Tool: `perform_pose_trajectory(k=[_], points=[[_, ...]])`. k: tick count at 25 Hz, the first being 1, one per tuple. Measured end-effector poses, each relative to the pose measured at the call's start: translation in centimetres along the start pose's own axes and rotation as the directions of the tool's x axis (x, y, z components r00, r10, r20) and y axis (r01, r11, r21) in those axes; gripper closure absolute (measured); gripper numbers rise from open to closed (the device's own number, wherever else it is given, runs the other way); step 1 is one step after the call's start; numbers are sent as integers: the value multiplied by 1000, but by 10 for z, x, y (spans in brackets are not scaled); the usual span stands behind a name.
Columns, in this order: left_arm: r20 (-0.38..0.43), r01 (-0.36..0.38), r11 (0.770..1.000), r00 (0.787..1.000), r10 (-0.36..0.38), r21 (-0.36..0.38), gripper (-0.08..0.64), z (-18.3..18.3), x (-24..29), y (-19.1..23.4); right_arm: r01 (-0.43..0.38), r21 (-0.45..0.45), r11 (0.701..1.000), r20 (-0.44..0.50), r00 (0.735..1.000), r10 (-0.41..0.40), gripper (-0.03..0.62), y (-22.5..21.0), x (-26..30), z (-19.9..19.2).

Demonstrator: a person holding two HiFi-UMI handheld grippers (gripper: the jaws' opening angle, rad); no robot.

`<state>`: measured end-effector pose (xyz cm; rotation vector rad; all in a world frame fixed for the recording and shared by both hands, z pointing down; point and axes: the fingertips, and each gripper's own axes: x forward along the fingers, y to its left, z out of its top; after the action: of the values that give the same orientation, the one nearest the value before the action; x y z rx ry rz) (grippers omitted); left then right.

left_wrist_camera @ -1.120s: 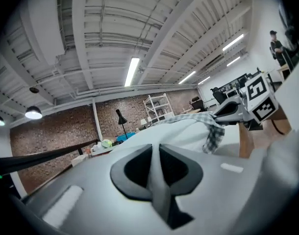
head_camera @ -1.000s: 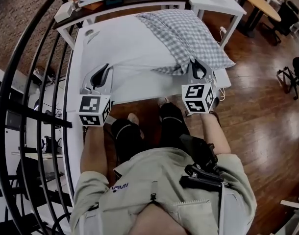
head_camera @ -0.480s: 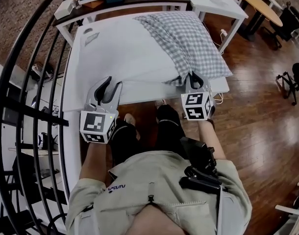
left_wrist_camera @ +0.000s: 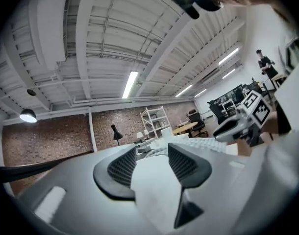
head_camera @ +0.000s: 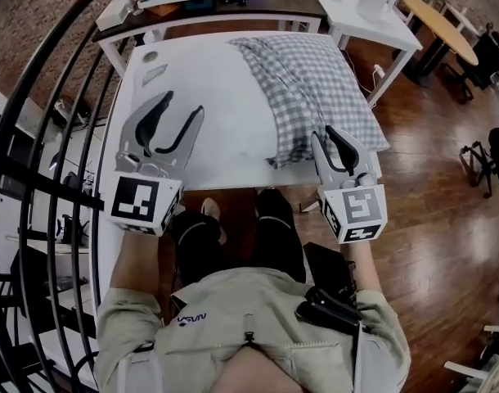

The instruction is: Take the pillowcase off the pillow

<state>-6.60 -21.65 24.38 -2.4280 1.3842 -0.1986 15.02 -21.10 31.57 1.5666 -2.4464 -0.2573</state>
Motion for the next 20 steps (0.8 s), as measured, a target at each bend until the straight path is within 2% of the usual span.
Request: perform_pose_trajectory(k=[5, 7, 9, 11, 12, 14, 15, 17, 19, 20], points=[[-167, -6, 999, 986, -1, -42, 342, -30, 93, 56, -17, -76, 997, 102, 995, 24, 491, -16, 47, 63], [-268, 30, 997, 962, -50, -78, 283, -56, 126, 58, -41, -70, 997, 109, 993, 49, 491, -20, 73, 77], [-370, 77, 990, 922, -115, -117, 233, -89, 147, 50, -76, -62, 995, 104, 991, 82, 485, -22, 98, 89], [-422, 112, 978, 889, -177, -176, 241, -116, 153, 38, -101, -62, 993, 93, 990, 107, 485, -22, 124, 101], [-427, 124, 971, 881, -202, -204, 265, -125, 152, 31, -117, -60, 991, 85, 989, 122, 478, -21, 138, 106], [-419, 151, 965, 878, -231, -217, 370, -135, 144, 9, -159, -45, 986, 58, 985, 162, 455, -17, 167, 113], [-414, 162, 970, 882, -226, -183, 422, -137, 138, -4, -183, -36, 982, 35, 982, 185, 447, -14, 181, 114], [-398, 165, 985, 902, -169, -44, 510, -138, 126, -29, -226, -44, 973, -42, 974, 224, 422, -5, 211, 108], [-364, 147, 984, 926, -101, 101, 540, -137, 115, -48, -251, -102, 963, -166, 958, 232, 397, 7, 240, 91], [-339, 136, 979, 938, -79, 150, 543, -135, 109, -55, -265, -138, 954, -242, 943, 227, 380, 13, 251, 77]])
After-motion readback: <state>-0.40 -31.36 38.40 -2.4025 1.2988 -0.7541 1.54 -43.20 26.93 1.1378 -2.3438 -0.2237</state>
